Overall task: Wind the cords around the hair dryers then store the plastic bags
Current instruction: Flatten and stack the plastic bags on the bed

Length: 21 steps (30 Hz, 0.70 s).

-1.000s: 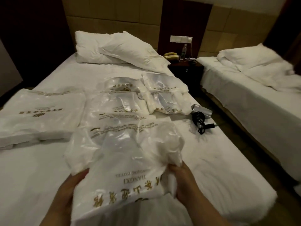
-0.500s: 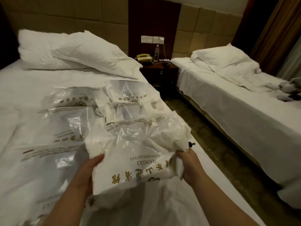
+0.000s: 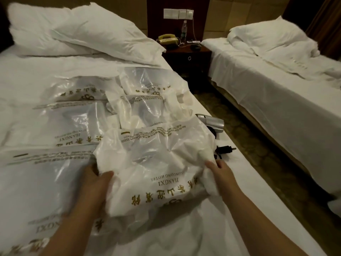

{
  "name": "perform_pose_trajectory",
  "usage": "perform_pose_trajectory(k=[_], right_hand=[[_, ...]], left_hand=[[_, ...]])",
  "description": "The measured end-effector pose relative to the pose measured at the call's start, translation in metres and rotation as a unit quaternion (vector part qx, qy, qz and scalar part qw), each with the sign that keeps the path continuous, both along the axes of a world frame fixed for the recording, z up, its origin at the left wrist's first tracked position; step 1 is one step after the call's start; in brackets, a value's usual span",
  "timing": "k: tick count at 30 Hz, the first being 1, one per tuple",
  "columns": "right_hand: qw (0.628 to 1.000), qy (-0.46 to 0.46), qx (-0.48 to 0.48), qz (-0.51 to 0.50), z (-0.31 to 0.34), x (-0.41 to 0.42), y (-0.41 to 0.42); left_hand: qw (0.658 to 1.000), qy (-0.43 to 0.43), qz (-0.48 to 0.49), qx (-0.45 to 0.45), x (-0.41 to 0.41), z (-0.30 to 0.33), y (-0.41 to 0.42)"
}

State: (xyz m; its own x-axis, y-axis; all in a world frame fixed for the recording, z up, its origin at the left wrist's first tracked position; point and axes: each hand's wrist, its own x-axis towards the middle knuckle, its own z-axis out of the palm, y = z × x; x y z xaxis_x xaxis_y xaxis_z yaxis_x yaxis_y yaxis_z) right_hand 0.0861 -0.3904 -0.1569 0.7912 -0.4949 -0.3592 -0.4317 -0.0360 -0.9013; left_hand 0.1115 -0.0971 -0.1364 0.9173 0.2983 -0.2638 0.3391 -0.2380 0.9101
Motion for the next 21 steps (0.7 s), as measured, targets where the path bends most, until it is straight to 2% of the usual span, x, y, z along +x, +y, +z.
perform_pose_trajectory(k=[2,4,5,7,9,12,17,21], right_hand=[[0.992,-0.010,-0.062,-0.111,-0.001,-0.002,-0.012],[0.975,0.000,-0.105,-0.195,0.000,0.000,-0.022],[0.975,0.024,-0.105,-0.196,-0.001,0.005,-0.026],[0.988,0.056,-0.075,-0.125,-0.002,0.021,-0.029],[0.995,0.044,-0.063,-0.063,-0.002,0.042,-0.027],[0.988,0.074,-0.130,-0.044,-0.007,0.065,-0.030],[0.985,0.086,-0.147,0.007,-0.027,0.063,-0.047],[0.989,0.070,-0.111,-0.071,-0.037,0.017,-0.045]], left_hand=[[0.972,-0.086,0.011,0.216,0.002,0.001,-0.001],[0.943,-0.142,-0.026,0.301,0.000,0.003,-0.010],[0.931,-0.162,-0.068,0.318,-0.001,0.001,-0.017],[0.905,-0.168,-0.183,0.344,-0.005,-0.002,-0.033],[0.875,-0.121,-0.281,0.374,-0.005,-0.010,-0.047],[0.832,-0.053,-0.347,0.430,-0.001,-0.023,-0.055],[0.834,-0.038,-0.378,0.400,0.003,-0.031,-0.054],[0.838,-0.046,-0.374,0.395,0.005,-0.036,-0.061]])
